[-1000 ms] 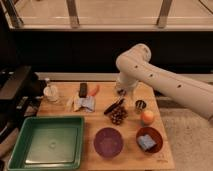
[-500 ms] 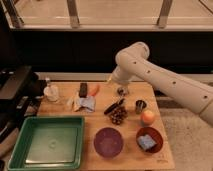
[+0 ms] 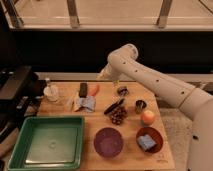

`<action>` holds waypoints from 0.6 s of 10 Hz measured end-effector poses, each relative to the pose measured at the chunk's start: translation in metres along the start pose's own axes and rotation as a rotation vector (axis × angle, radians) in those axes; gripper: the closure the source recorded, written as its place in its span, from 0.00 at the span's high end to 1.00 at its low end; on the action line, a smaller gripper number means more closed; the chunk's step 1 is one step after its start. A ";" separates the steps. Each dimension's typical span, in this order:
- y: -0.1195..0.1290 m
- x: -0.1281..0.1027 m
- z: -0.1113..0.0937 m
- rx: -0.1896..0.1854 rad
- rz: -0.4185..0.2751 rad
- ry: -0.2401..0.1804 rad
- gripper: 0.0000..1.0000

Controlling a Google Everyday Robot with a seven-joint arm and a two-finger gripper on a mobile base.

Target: Wipe table surface with eraser

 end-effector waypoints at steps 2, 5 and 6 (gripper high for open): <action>-0.018 0.008 0.016 0.009 -0.045 0.019 0.66; -0.037 0.012 0.026 0.012 -0.059 0.011 0.66; -0.036 0.013 0.027 0.009 -0.060 0.014 0.66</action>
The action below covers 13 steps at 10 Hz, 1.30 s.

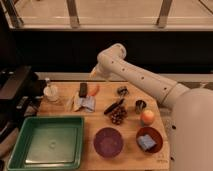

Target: Wipe table surface with eraser

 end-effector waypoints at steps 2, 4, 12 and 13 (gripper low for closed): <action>-0.002 -0.001 0.001 0.012 -0.004 -0.004 0.66; -0.015 0.004 0.009 0.042 -0.066 0.004 0.66; -0.075 0.013 0.054 0.103 -0.345 -0.063 0.66; -0.077 0.014 0.067 0.103 -0.371 -0.072 0.66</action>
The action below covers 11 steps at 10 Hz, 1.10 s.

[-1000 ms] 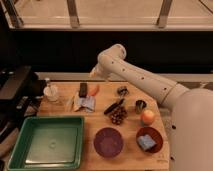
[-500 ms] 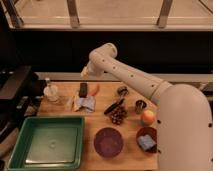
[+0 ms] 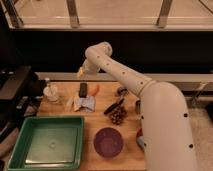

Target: Wipe table surface with eraser

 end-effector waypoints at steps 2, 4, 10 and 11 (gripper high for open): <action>0.004 0.004 0.016 -0.007 -0.027 -0.004 0.66; 0.011 0.009 0.038 -0.020 -0.016 0.012 0.66; 0.015 0.012 0.048 -0.031 0.040 0.014 0.66; 0.013 0.014 0.052 -0.049 0.014 0.013 0.66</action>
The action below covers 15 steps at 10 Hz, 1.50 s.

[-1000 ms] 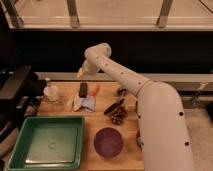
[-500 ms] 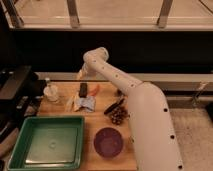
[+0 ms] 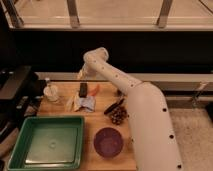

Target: Wipe table surface with eraser

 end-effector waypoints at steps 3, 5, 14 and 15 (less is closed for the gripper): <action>-0.015 0.006 0.025 -0.050 -0.096 -0.009 0.66; -0.007 -0.001 0.051 -0.076 -0.131 -0.036 0.66; 0.022 -0.028 0.094 -0.117 -0.079 -0.121 0.49; 0.021 -0.025 0.089 -0.119 -0.076 -0.105 0.39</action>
